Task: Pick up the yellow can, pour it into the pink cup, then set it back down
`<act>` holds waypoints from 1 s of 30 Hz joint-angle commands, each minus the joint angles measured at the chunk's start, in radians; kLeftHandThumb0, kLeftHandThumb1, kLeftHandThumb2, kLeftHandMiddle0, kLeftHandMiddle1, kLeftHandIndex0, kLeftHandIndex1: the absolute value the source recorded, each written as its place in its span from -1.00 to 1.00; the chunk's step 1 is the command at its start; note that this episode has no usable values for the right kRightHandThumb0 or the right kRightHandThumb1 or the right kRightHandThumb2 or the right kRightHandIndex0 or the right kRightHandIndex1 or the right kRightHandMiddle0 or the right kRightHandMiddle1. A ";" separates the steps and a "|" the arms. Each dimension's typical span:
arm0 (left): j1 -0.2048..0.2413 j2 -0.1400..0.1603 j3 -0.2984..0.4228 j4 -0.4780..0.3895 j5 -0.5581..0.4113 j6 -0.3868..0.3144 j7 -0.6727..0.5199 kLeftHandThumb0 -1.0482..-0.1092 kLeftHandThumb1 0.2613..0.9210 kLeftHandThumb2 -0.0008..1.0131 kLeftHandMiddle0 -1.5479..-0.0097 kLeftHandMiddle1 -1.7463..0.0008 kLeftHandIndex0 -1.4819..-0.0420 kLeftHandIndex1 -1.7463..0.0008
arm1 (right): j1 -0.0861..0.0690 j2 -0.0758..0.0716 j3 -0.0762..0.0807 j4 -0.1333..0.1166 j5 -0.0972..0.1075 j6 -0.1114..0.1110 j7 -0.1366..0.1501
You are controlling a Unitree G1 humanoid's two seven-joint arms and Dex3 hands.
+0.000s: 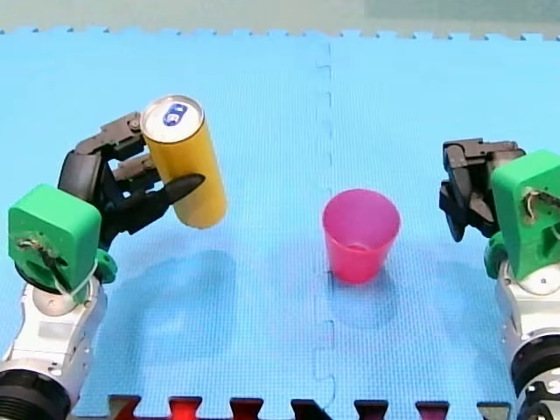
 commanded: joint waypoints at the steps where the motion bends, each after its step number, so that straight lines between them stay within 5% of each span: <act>1: -0.001 -0.001 0.000 -0.001 0.008 -0.009 0.007 0.45 0.58 -1.00 -0.74 0.98 -0.63 1.00 | 0.005 -0.007 -0.003 -0.002 0.006 -0.003 0.002; 11: -0.029 -0.001 -0.012 0.101 0.062 -0.072 0.033 0.46 0.59 -1.00 -0.74 0.99 -0.62 1.00 | 0.012 -0.011 -0.006 -0.008 0.010 -0.005 0.011; 20: -0.087 -0.001 0.011 0.245 0.044 0.011 0.013 0.46 0.61 -1.00 -0.75 0.99 -0.62 1.00 | 0.015 -0.019 -0.015 -0.013 0.024 -0.001 0.033; 30: -0.099 -0.013 0.032 0.318 0.031 -0.006 0.007 0.46 0.62 -1.00 -0.74 1.00 -0.62 1.00 | 0.014 -0.024 -0.025 -0.018 0.042 0.008 0.058</act>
